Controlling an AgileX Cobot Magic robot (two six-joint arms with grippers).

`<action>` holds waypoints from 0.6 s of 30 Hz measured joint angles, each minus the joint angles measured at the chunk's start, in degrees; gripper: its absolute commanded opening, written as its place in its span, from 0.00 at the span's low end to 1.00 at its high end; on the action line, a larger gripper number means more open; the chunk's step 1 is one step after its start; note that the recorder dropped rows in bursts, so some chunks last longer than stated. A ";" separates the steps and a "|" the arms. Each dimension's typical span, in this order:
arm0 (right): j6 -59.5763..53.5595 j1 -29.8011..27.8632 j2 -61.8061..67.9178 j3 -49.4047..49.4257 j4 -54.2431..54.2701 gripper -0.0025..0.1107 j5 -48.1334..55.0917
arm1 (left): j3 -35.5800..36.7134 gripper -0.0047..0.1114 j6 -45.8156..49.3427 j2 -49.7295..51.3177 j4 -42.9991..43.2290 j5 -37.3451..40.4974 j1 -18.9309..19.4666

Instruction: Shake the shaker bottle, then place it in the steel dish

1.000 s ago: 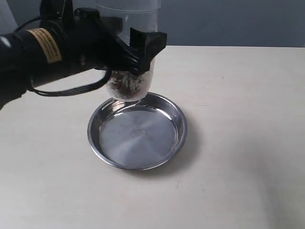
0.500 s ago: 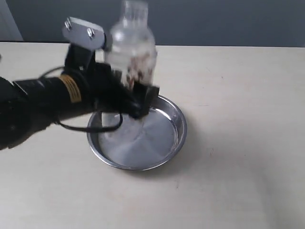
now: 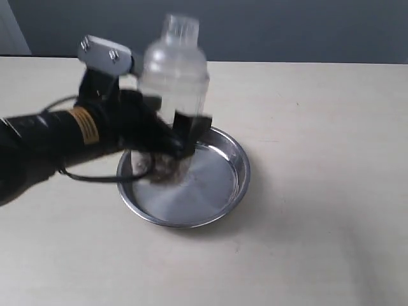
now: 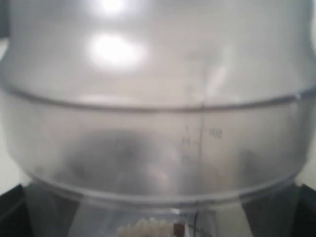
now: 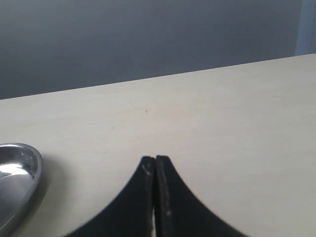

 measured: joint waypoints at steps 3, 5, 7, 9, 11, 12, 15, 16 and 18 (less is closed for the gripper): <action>0.00 0.00 0.00 0.00 0.00 0.01 0.00 | -1.22 0.04 0.00 -1.84 0.54 -5.64 0.00; 0.00 0.00 0.00 0.00 0.00 0.01 0.00 | 0.04 0.04 0.00 0.27 0.79 -5.48 0.00; 0.00 0.00 0.00 0.00 0.00 0.01 0.00 | 1.45 0.04 0.00 2.36 1.05 -0.72 0.00; 0.00 0.00 0.00 0.00 0.00 0.01 0.00 | 1.70 0.04 1.79 1.27 1.64 1.70 0.00; 0.00 0.00 0.00 0.00 0.00 0.01 0.00 | 0.22 0.04 10.29 -1.72 -0.73 0.75 1.18; 0.00 0.00 0.00 0.00 0.00 0.01 0.00 | -0.38 0.04 14.52 -2.73 -4.10 -0.63 2.44; 0.00 0.00 0.00 0.00 0.00 0.01 0.00 | -1.61 0.04 20.79 -3.56 -21.89 -3.87 6.41; 0.00 0.00 0.00 0.00 0.00 0.01 0.00 | -1.61 0.04 18.50 -3.43 -23.10 -3.15 6.66; 0.00 0.00 0.00 0.00 0.00 0.01 0.10 | -1.46 0.04 11.24 -2.83 -15.70 -0.35 3.18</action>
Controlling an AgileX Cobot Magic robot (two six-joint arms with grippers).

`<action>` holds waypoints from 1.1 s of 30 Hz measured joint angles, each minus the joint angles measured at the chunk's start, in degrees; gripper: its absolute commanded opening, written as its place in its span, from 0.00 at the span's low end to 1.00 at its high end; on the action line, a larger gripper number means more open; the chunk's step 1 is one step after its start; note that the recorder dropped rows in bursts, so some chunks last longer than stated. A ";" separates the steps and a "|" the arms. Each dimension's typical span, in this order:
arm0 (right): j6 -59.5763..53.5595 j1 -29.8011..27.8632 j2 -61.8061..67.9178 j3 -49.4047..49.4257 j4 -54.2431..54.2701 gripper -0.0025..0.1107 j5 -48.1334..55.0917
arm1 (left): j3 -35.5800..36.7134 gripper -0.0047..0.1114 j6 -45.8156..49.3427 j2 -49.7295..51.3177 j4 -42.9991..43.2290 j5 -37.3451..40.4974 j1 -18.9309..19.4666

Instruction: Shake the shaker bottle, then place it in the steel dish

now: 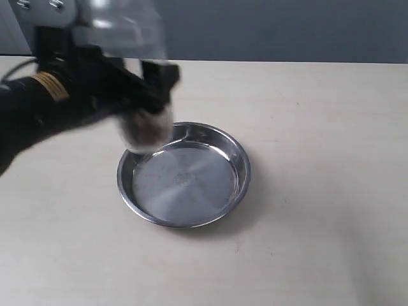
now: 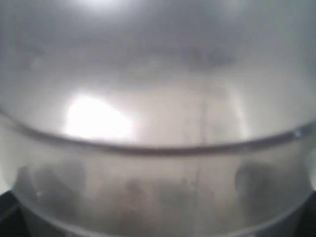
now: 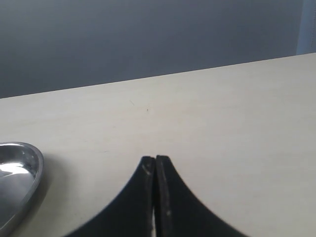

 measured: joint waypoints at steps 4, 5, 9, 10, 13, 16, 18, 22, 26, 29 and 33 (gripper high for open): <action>0.00 0.00 0.00 0.00 0.00 0.01 0.00 | 0.38 0.04 1.02 0.94 11.29 3.25 -6.91; 0.00 0.00 0.00 0.00 0.00 0.01 0.00 | 0.69 0.04 5.39 1.65 4.52 2.12 -4.56; 0.00 0.00 0.00 0.00 0.00 0.01 0.00 | 1.40 0.04 6.54 4.72 -13.67 -1.19 2.08; 0.00 0.00 0.00 0.00 0.00 0.01 0.00 | 0.99 0.04 2.80 4.72 -7.23 1.03 1.08; 0.00 0.00 0.00 0.00 0.00 0.01 0.00 | 0.35 0.04 -1.77 3.84 11.56 3.49 -2.86; 0.00 0.00 0.00 0.00 0.00 0.01 -0.13 | 1.86 0.04 -1.38 5.51 4.78 0.09 2.48; 0.00 0.00 0.00 0.00 0.00 0.01 -0.13 | 2.87 0.04 -2.67 7.46 0.25 -0.70 5.61; 0.00 0.00 0.00 0.00 0.00 0.01 -0.13 | 0.00 0.04 -8.84 5.60 10.17 0.73 4.15; 0.00 0.00 0.00 0.00 0.00 0.01 -0.13 | -11.29 0.04 -12.97 -4.10 22.92 -0.93 3.62; 0.00 0.00 0.00 0.00 0.00 0.01 -0.21 | -1.14 0.04 -14.19 6.35 21.49 4.94 3.62; 0.00 0.00 0.00 0.00 0.00 0.01 -0.10 | -6.03 0.04 -14.55 -0.68 22.61 0.20 3.60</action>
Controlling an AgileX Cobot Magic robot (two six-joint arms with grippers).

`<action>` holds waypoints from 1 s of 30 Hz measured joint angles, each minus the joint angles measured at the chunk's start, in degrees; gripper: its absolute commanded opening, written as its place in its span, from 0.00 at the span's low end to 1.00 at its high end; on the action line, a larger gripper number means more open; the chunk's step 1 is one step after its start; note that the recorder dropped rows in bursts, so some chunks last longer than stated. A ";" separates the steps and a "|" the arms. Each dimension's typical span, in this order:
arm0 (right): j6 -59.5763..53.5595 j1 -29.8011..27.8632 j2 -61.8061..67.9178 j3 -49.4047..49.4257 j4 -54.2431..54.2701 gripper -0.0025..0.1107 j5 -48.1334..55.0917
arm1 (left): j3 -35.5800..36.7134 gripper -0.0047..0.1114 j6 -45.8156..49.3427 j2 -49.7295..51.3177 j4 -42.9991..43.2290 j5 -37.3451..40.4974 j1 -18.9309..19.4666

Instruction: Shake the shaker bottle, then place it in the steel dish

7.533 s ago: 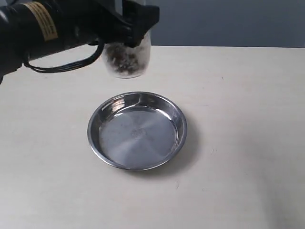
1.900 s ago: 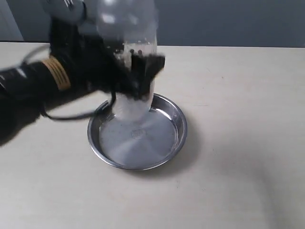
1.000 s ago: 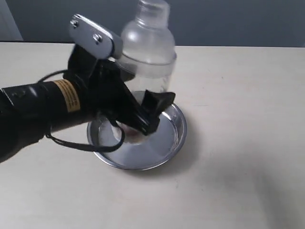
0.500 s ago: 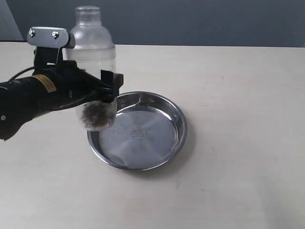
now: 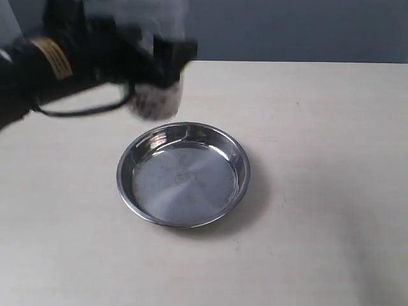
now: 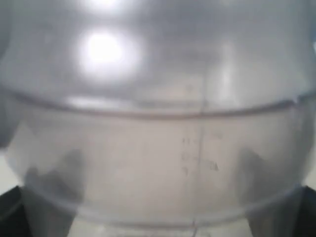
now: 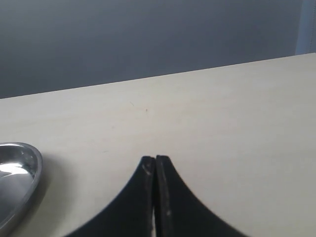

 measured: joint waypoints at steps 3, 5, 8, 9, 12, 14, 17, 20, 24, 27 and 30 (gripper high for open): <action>0.00 0.00 0.00 0.00 0.00 0.01 0.00 | 3.18 0.04 -1.49 2.87 -0.86 -6.12 -0.36; 0.00 0.00 0.00 0.00 0.00 0.01 0.00 | 6.71 0.04 -2.66 8.03 -0.16 -2.88 -0.60; 0.00 0.00 0.00 0.00 0.00 0.01 0.00 | 1.49 0.04 -2.76 1.42 3.29 -7.42 -0.62; 0.00 0.00 0.00 0.00 0.00 0.01 0.00 | 1.21 0.04 -3.17 0.91 3.29 -9.17 -0.62; 0.00 0.00 0.00 0.00 0.00 0.01 -0.02 | 8.19 0.04 -6.39 10.14 2.44 -11.53 -0.71; 0.00 0.00 0.00 0.00 0.00 0.01 -0.02 | 8.29 0.04 -9.73 10.08 5.36 -7.30 -0.71; 0.00 0.00 0.00 0.00 0.00 0.01 -0.02 | 3.87 0.04 -8.95 4.83 7.85 -9.42 -1.41; 0.00 0.00 0.00 0.00 0.00 0.01 -0.02 | 4.41 0.04 -7.75 6.22 7.52 -11.66 -2.25; 0.00 0.00 0.00 0.00 0.00 0.01 -0.02 | 6.64 0.04 -5.91 10.79 7.65 -4.24 -2.38; 0.00 0.00 0.00 0.00 0.00 0.01 0.09 | 0.84 0.04 -1.61 5.87 7.02 -1.91 -2.38; 0.00 0.00 0.00 0.00 0.00 0.01 0.09 | -1.84 0.04 -0.88 3.01 4.52 -5.36 -2.50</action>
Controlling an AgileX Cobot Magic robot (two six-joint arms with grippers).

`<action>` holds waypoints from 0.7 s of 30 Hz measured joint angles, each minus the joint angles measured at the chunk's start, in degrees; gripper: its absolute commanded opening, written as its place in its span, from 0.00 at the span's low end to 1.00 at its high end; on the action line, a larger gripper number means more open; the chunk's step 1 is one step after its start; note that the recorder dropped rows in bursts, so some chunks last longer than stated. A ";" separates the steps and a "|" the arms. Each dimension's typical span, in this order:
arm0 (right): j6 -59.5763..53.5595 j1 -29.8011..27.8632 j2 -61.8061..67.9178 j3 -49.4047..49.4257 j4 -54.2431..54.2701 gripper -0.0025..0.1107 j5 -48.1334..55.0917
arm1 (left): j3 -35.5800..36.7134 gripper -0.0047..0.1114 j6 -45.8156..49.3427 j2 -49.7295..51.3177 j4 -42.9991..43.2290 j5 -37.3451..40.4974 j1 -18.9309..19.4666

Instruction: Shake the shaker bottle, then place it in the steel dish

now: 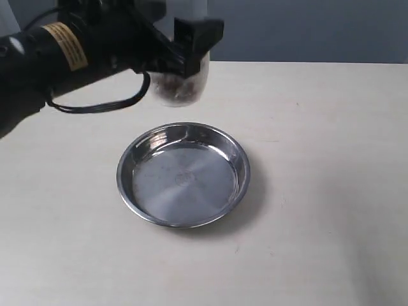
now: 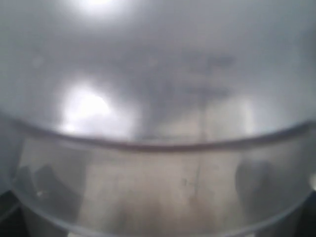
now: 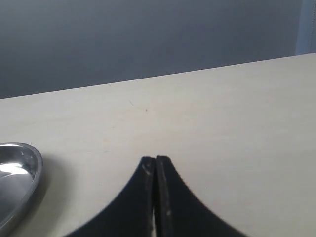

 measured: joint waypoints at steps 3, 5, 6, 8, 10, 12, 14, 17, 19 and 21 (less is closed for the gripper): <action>0.00 0.00 0.00 0.00 0.00 0.01 -0.10 | 3.62 0.04 -0.36 4.07 -1.76 -2.18 -0.14; 0.00 0.00 0.00 0.00 0.00 0.01 -0.10 | 5.52 0.04 -0.57 6.86 -2.36 0.73 -0.22; 0.00 0.00 0.00 0.00 0.00 0.01 -0.10 | 5.23 0.04 -0.57 6.49 -2.36 2.23 -0.27; 0.00 0.00 0.00 0.00 0.00 0.01 -0.11 | 2.98 0.04 0.46 4.14 -2.25 2.58 -0.27; 0.00 0.00 0.00 0.00 0.00 0.01 -0.11 | 0.10 0.04 1.05 1.11 -2.37 0.44 -0.27; 0.00 0.00 0.00 0.00 0.00 0.01 -0.11 | 0.67 0.04 0.02 0.92 -2.73 -1.83 -0.27; 0.00 0.00 0.00 0.00 0.00 0.01 -0.11 | 3.50 0.04 -0.29 3.86 -3.70 -3.64 -0.27; 0.00 0.00 0.00 0.00 0.00 0.01 -0.11 | 6.64 0.04 -0.11 7.31 -4.21 0.20 -0.15; 0.00 0.00 0.00 0.00 0.00 0.01 -0.11 | 4.88 0.04 2.28 4.89 -4.21 1.42 0.07; 0.00 0.00 0.00 0.00 0.00 0.01 -0.11 | 0.76 0.04 4.71 0.70 -4.92 1.27 0.16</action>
